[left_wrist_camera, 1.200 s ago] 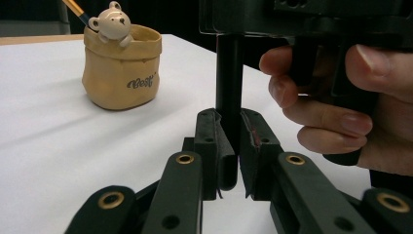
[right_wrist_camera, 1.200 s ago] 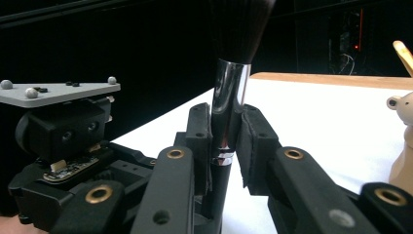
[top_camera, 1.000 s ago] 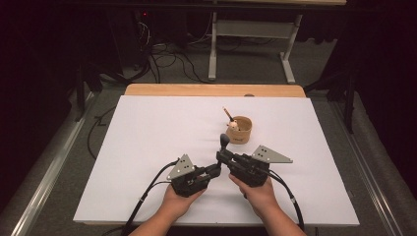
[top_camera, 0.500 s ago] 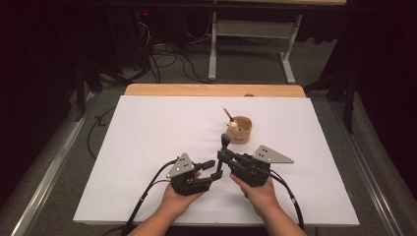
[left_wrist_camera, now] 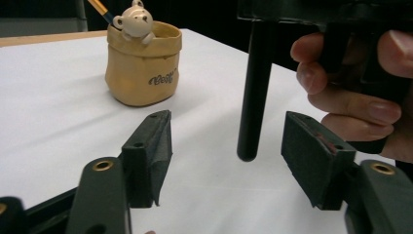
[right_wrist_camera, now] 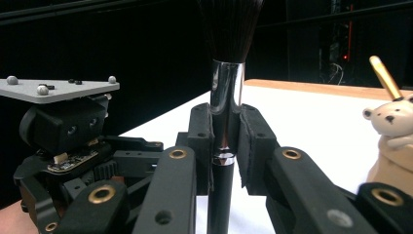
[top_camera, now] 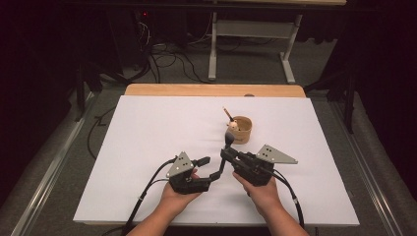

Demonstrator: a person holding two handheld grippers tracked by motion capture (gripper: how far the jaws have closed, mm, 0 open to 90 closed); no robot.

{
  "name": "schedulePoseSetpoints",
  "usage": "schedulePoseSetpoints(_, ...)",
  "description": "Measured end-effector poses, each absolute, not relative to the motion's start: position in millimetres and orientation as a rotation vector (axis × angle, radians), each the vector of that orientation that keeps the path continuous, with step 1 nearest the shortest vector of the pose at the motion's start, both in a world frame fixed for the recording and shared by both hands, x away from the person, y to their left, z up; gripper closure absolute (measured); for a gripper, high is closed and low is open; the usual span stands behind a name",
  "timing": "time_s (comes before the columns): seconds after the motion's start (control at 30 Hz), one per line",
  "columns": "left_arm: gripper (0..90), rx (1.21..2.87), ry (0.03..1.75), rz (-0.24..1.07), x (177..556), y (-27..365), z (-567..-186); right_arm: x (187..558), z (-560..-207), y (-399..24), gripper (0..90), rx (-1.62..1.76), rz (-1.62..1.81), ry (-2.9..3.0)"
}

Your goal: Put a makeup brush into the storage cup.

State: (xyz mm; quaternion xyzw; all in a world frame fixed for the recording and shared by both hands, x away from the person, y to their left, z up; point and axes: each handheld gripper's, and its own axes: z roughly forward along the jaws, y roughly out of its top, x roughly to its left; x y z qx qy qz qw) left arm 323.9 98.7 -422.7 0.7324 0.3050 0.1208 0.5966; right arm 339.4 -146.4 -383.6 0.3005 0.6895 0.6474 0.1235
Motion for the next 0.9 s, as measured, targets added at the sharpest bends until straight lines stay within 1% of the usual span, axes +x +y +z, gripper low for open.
schedulePoseSetpoints(0.33, 26.7, 1.702, 0.73, 0.316, 326.0, 104.8, -420.0, 337.9, -381.2, -150.5, 80.3, 0.847, 1.853, 1.999)
schedulePoseSetpoints(0.43, 25.8, 1.699, 0.743, 0.29, 328.7, 110.7, -415.6, 337.9, -380.9, -152.2, 80.3, 0.84, 1.84, 1.997)
schedulePoseSetpoints(0.6, 24.4, 1.71, 0.746, 0.338, 327.2, 127.0, -403.4, 337.0, -379.7, -154.4, 80.3, 0.835, 1.832, 1.988)
schedulePoseSetpoints(0.8, 20.6, 1.749, 0.781, 0.396, 324.5, 151.9, -400.5, 337.9, -379.7, -155.0, 80.3, 0.836, 1.82, 1.981)
schedulePoseSetpoints(0.9, 18.6, 1.717, 0.811, 0.406, 320.8, 165.0, -401.3, 337.9, -379.9, -154.9, 80.3, 0.834, 1.815, 1.981)
